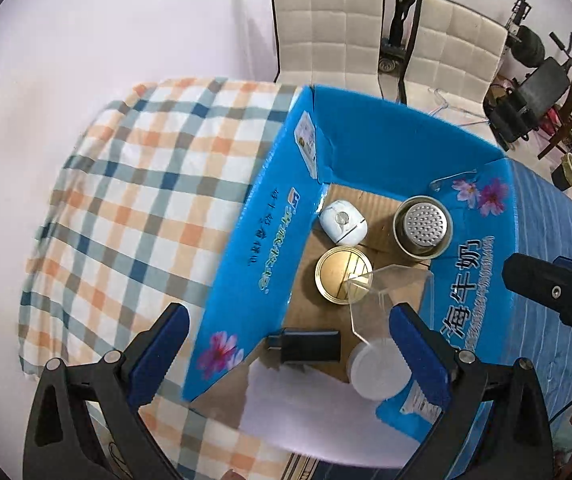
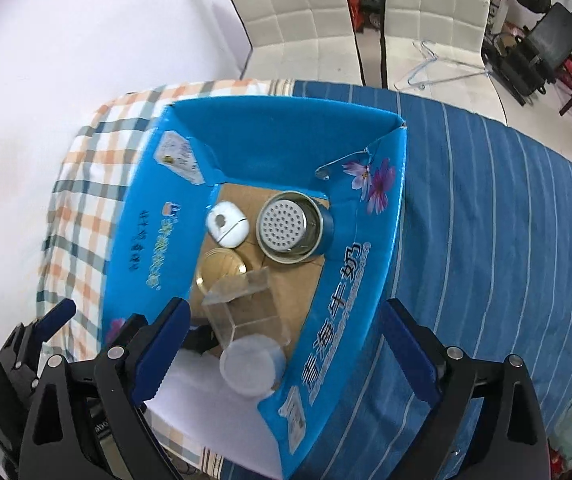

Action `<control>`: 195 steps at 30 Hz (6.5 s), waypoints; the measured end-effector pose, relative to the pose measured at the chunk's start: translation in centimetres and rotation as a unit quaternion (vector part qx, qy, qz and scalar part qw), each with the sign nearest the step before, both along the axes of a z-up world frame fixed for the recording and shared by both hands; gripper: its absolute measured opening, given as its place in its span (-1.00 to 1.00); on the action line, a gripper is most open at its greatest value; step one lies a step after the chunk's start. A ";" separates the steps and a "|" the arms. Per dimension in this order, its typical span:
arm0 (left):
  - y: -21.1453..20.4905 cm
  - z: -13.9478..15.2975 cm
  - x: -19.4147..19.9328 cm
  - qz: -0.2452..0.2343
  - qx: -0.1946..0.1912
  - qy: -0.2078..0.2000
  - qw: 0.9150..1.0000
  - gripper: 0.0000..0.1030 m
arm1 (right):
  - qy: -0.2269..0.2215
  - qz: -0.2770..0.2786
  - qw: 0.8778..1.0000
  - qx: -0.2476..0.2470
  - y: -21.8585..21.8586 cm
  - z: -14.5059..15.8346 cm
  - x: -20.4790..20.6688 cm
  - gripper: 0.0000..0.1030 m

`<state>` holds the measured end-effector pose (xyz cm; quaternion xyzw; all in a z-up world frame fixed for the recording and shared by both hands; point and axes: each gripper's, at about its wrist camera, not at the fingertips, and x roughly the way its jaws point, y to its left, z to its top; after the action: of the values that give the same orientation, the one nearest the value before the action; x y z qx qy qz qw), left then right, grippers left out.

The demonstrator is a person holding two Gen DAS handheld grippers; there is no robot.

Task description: Organize rigid objects

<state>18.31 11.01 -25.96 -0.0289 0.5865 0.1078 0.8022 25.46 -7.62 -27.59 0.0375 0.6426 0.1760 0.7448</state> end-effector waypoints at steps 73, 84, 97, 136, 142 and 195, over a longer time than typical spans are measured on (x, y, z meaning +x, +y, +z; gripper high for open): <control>-15.2 -5.0 -6.0 -0.150 -0.032 0.052 0.987 1.00 | 0.045 -0.239 0.968 -0.058 -22.7 -7.3 -20.0 -0.74; -13.5 -0.1 -4.8 -0.147 -0.034 0.003 0.989 0.99 | -0.013 -0.191 0.981 0.016 -17.6 1.0 -16.0 -0.74; -6.4 2.3 -2.0 -0.124 -0.017 -0.025 0.992 0.99 | -0.042 -0.140 0.987 0.072 -9.0 5.2 -10.4 -0.74; 2.9 -6.5 12.0 -0.165 -0.026 -0.008 0.986 0.99 | 0.015 -0.136 0.990 0.037 7.1 -7.5 8.3 -0.74; 3.3 -6.4 12.4 -0.162 -0.027 -0.010 0.986 0.99 | 0.028 -0.137 0.989 0.040 6.9 -8.3 8.8 -0.72; -4.1 17.3 -9.7 -0.104 0.002 -0.116 0.988 1.00 | -0.086 -0.128 0.987 0.042 -7.7 17.7 -16.4 0.92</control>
<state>8.60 6.94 -8.67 0.0215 0.4887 0.0211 0.8719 9.05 -15.32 -9.92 0.1354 0.5584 0.1088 0.8112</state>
